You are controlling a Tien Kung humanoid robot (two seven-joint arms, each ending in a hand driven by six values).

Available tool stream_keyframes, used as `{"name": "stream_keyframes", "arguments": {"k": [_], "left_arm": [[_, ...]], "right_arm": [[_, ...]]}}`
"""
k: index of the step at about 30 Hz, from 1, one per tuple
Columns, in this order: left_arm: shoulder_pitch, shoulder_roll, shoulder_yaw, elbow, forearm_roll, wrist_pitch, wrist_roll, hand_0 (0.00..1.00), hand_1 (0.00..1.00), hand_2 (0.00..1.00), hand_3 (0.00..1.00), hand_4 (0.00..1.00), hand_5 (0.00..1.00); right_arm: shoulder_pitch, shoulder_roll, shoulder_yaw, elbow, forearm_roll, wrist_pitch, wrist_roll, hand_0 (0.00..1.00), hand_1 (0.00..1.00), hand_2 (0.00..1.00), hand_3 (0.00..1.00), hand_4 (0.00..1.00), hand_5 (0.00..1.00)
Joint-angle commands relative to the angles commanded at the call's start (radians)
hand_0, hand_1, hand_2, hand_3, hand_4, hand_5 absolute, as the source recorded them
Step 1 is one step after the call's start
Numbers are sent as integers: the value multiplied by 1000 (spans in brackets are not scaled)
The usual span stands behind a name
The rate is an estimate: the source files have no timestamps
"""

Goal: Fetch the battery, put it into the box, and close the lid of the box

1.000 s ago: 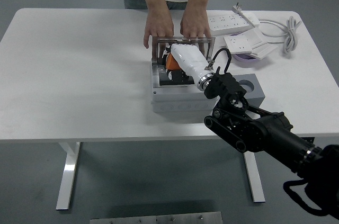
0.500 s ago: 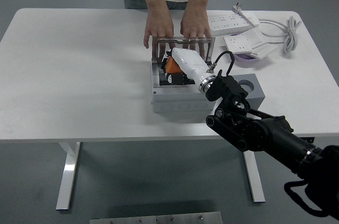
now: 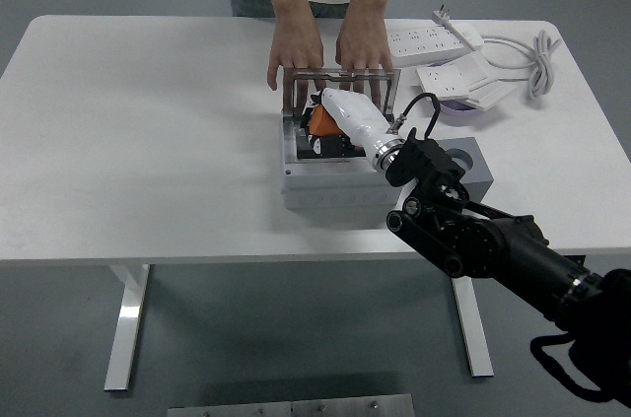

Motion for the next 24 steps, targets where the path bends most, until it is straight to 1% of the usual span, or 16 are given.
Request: {"name": "stream_keyframes", "arguments": {"k": [3,4,9,10,16,17,22,23,24], "left_arm": [[0,0,0,0,0,0,0,632,698,573,541,500,2],[1,0,1,0,-1,1,0,632,698,573,541,500,2],[2,-1,2,-1,-5,3,0,632,698,573,541,500,2],[3,-1,2,-1,-5,3,1,632,698,573,541,500,2],[3,-3,2,-1,-6,3,1,632,698,573,541,500,2],[3,-3,2,-1,-6,3,1,632,698,573,541,500,2],[2,-2,2,-1,-4,2,1,632,698,573,541,500,2],[2,-2,2,-2,-3,1,1,632,698,573,541,500,2],[2,-2,1,-2,-2,1,1,632,698,573,541,500,2]], "right_arm": [[1,-2,2,2,-2,1,0,212,276,394,434,586,182],[1,-3,3,4,-5,1,-1,247,301,394,438,757,313],[1,-8,5,8,-10,0,0,247,301,394,438,757,313],[1,-9,6,9,-10,-1,1,324,337,410,426,836,425],[-1,-11,10,7,-5,2,4,324,337,410,426,836,425],[-1,-11,10,6,-4,2,4,341,349,435,425,866,546],[-1,-11,10,4,-2,3,5,341,349,435,425,866,546],[0,-10,10,3,0,3,6,400,378,457,484,913,708],[0,-10,9,3,0,3,6,400,378,457,484,913,708]]}}
